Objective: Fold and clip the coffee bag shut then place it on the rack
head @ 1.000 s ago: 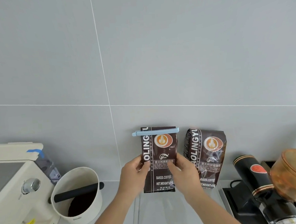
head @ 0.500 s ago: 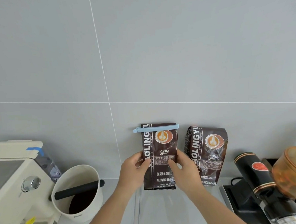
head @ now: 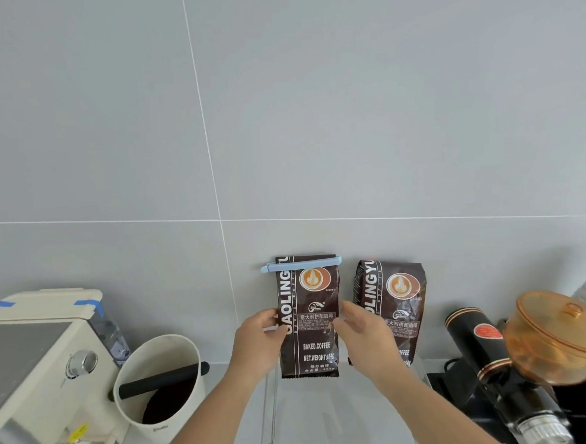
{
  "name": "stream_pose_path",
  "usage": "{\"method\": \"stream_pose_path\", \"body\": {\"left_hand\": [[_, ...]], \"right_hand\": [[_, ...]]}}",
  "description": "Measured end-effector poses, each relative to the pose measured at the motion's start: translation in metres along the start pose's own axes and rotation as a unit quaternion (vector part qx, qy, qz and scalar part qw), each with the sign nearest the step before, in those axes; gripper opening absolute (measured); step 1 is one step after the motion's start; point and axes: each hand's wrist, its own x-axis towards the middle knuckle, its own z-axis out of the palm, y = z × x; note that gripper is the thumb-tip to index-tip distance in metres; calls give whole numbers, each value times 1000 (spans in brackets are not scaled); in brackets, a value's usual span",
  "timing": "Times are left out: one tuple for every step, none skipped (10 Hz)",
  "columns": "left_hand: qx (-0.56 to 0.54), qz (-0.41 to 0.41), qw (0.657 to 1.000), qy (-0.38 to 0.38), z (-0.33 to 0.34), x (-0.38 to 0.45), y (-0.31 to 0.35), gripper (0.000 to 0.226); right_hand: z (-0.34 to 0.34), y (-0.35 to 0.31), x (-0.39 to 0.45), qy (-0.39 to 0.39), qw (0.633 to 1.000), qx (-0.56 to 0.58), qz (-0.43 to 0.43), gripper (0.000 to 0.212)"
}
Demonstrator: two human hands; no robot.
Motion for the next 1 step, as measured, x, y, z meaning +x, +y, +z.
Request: {"method": "stream_pose_path", "body": {"left_hand": [[-13,-24,1000,4,-9,-10,3,25]], "right_hand": [[-12,-11,-8,4,1000,15,-13,26]]}}
